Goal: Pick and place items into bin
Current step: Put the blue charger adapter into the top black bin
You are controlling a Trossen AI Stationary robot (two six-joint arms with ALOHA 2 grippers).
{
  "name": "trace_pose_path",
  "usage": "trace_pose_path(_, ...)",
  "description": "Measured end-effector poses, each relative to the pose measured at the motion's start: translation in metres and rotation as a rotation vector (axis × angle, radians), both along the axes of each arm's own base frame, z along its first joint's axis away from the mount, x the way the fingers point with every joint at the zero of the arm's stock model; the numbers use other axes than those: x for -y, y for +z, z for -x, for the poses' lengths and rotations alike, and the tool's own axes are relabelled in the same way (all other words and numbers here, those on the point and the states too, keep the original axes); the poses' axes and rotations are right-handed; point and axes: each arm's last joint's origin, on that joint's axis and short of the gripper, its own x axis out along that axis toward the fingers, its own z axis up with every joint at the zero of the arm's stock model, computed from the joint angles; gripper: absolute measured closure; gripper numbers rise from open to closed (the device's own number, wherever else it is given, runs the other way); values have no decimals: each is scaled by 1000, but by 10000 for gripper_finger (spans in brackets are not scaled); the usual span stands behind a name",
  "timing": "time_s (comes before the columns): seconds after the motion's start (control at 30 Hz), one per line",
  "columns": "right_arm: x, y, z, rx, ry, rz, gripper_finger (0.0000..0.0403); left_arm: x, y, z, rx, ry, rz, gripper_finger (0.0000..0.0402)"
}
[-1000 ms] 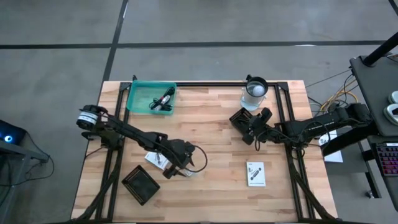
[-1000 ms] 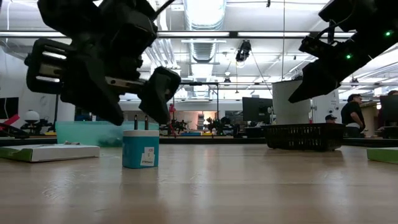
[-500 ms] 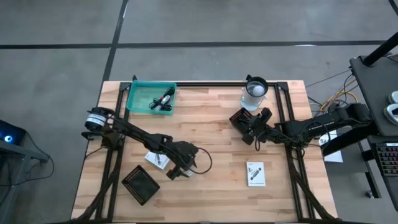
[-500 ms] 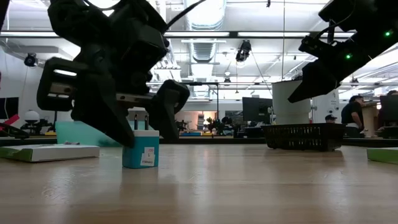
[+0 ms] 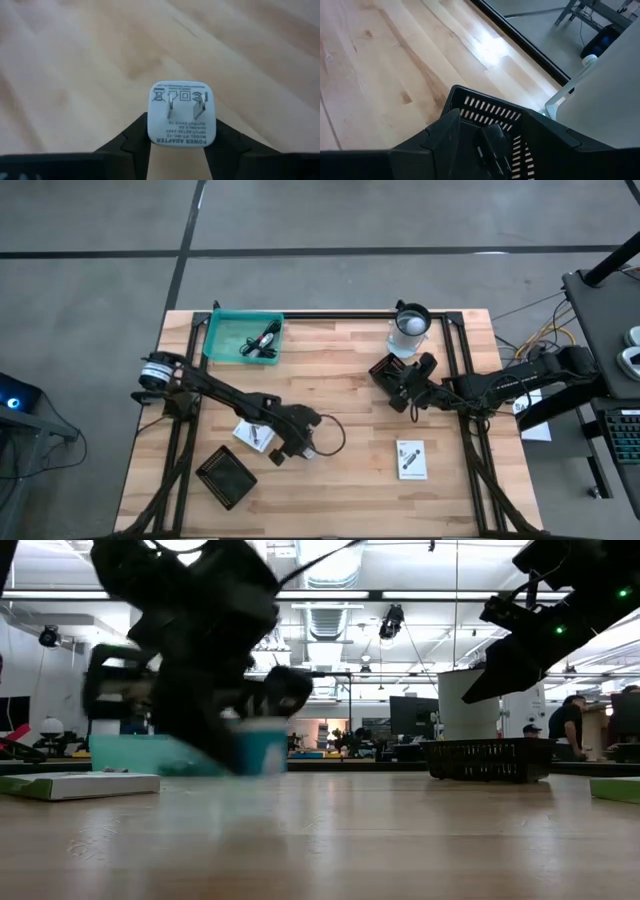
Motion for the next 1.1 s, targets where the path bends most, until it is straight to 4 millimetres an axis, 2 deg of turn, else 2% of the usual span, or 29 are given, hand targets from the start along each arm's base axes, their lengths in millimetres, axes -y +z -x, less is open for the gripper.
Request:
trace_pose_path(0.2,1,8,-5,-4,21,139,202,-13,32,-12,139,101,-20,274)
trace_pose_path(0.3,0,12,-8,13,49,176,202,-23,52,-19,265,238,8,274)
trace_pose_path(0.4,-1,18,-12,40,77,218,202,-39,71,-24,394,418,110,274)
trace_pose_path(0.57,-9,22,-21,40,180,345,202,-68,82,-25,530,580,294,274)
trace_pose_path(0.7,-23,19,-26,22,319,568,202,-86,85,-25,621,643,402,274)
trace_pose_path(0.8,-34,17,-27,40,385,754,202,-92,88,-22,717,647,450,274)
trace_pose_path(0.97,-43,20,-27,107,400,1004,202,-95,96,-17,826,616,508,274)
trace_pose_path(1.1,-47,24,-39,121,473,1170,202,-95,103,-19,861,606,518,274)
